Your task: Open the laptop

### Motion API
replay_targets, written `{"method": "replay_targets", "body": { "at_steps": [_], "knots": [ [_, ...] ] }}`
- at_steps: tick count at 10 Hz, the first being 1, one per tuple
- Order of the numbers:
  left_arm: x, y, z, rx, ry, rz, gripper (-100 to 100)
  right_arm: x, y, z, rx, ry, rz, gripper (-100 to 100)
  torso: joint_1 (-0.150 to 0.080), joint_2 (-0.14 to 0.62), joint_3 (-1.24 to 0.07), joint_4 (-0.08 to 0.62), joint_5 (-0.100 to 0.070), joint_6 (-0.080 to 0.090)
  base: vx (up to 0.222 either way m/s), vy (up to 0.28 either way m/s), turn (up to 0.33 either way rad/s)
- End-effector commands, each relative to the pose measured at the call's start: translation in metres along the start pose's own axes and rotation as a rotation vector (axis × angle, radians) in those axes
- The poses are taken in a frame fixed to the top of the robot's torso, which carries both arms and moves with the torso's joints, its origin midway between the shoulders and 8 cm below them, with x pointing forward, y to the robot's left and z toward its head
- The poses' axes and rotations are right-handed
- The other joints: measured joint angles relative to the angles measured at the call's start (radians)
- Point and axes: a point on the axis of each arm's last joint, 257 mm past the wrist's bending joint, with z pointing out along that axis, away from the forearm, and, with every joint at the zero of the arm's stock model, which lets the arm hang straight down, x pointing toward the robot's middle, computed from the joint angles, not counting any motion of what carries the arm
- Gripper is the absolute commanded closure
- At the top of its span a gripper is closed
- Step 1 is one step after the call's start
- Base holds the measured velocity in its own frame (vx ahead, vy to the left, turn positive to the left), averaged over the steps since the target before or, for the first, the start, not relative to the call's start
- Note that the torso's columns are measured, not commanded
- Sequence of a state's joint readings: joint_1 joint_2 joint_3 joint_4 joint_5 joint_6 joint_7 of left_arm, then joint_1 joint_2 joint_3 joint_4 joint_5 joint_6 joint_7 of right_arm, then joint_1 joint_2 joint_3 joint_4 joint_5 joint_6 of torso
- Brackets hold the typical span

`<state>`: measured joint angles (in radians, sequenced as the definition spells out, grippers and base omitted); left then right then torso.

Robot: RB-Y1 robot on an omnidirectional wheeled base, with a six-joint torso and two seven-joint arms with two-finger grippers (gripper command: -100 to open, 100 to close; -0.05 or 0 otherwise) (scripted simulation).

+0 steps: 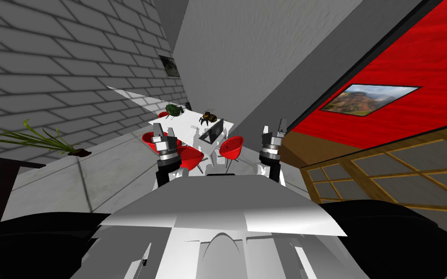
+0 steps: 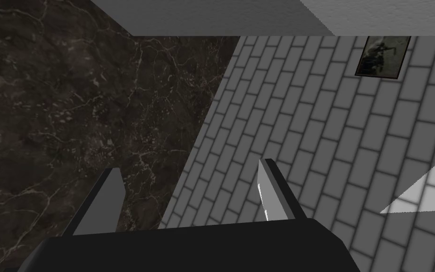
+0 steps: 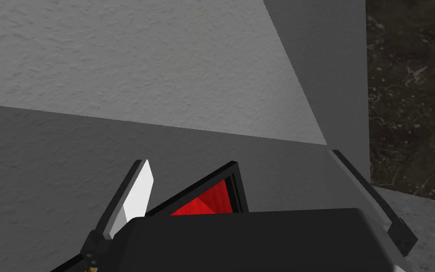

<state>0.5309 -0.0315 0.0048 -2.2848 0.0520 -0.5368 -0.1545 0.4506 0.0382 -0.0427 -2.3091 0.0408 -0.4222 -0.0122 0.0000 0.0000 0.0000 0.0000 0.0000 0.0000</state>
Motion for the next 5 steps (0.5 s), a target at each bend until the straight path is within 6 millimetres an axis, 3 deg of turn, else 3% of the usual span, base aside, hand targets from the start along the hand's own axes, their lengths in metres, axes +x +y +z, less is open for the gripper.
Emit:
{"method": "replay_targets", "body": {
  "at_steps": [1, 5],
  "knots": [
    [0.0000, 0.0000, 0.0000, 0.000, 0.000, 0.000, 0, 0.0000, 0.0000, 0.0000, 0.000, 0.000, 0.000, 0, 0.000, 0.040, -0.082, 0.041, 0.000, 0.000, 0.000, 0.000, 0.000],
    [0.0000, -0.0001, 0.0000, 0.000, 0.000, 0.000, 0, 0.0000, 0.0001, 0.0000, 0.000, 0.000, 0.000, 0, 0.000, 0.322, -0.644, 0.322, 0.000, 0.000, 0.000, 0.000, 0.000]
  ]
}}
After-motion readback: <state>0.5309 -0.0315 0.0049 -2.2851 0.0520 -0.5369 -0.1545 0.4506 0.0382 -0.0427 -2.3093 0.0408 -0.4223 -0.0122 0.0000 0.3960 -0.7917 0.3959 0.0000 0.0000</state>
